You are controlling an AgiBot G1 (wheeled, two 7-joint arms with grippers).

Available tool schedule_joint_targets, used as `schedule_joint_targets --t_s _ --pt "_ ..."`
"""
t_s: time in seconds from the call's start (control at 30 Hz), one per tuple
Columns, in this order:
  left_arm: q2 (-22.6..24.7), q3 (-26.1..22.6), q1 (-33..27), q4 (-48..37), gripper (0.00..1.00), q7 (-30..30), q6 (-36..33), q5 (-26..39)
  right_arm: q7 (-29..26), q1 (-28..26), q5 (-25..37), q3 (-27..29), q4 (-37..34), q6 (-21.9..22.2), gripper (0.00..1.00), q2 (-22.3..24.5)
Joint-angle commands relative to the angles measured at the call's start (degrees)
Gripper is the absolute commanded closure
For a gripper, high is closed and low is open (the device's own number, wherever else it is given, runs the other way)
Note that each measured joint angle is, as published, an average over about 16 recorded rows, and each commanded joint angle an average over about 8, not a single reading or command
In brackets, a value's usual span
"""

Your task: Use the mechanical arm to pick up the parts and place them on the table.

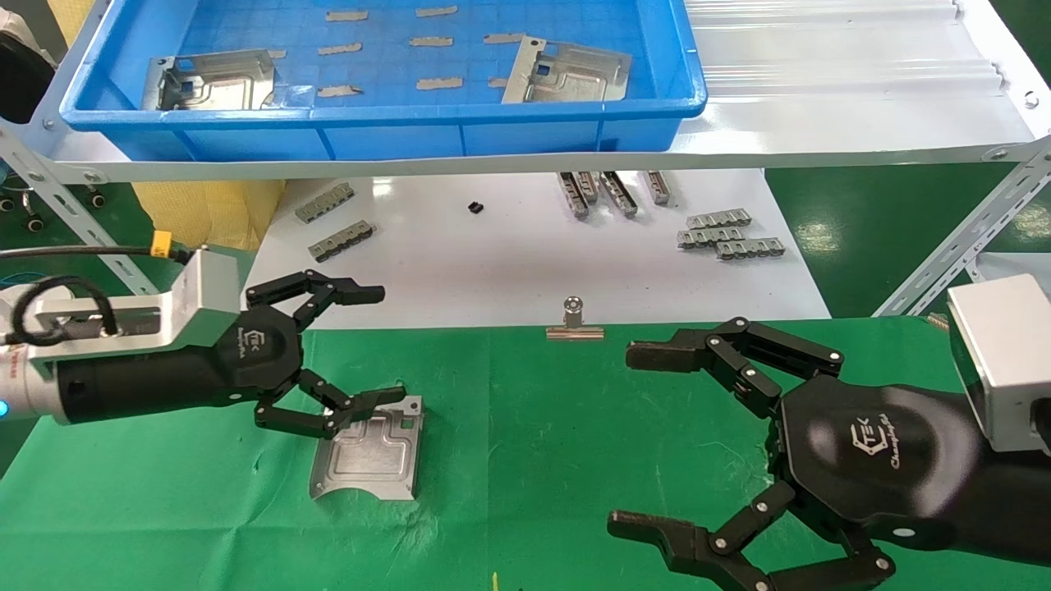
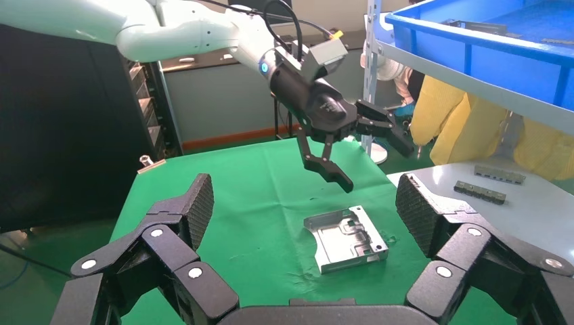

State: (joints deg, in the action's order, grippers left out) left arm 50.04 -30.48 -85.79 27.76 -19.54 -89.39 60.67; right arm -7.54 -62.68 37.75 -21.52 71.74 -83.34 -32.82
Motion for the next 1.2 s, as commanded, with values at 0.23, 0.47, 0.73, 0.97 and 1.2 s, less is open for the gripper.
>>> schedule_joint_targets --t_s 0.23,0.47,0.73,0.97,1.2 --pt "-3.24 3.12 5.22 9.88 0.00 6.53 0.80 -4.06 0.00 0.00 0.00 0.00 0.00 0.00 0.00 0.00" --pt "-6.08 5.85 9.81 18.55 0.00 12.26 1.50 -7.61 0.00 0.00 0.00 0.00 0.00 0.00 0.00 0.00" --pt "-9.32 8.97 15.03 28.43 0.00 18.79 2.29 -11.67 0.00 0.00 0.00 -0.01 0.00 0.00 0.00 0.00" --pt "-12.17 11.71 19.62 37.11 0.00 24.53 2.99 -15.23 0.00 0.00 -0.01 -0.01 0.00 0.00 0.00 0.00" --pt "-14.72 14.17 23.75 44.94 0.00 29.64 3.60 -18.45 0.01 0.00 -0.01 -0.01 0.00 0.01 0.00 0.00"
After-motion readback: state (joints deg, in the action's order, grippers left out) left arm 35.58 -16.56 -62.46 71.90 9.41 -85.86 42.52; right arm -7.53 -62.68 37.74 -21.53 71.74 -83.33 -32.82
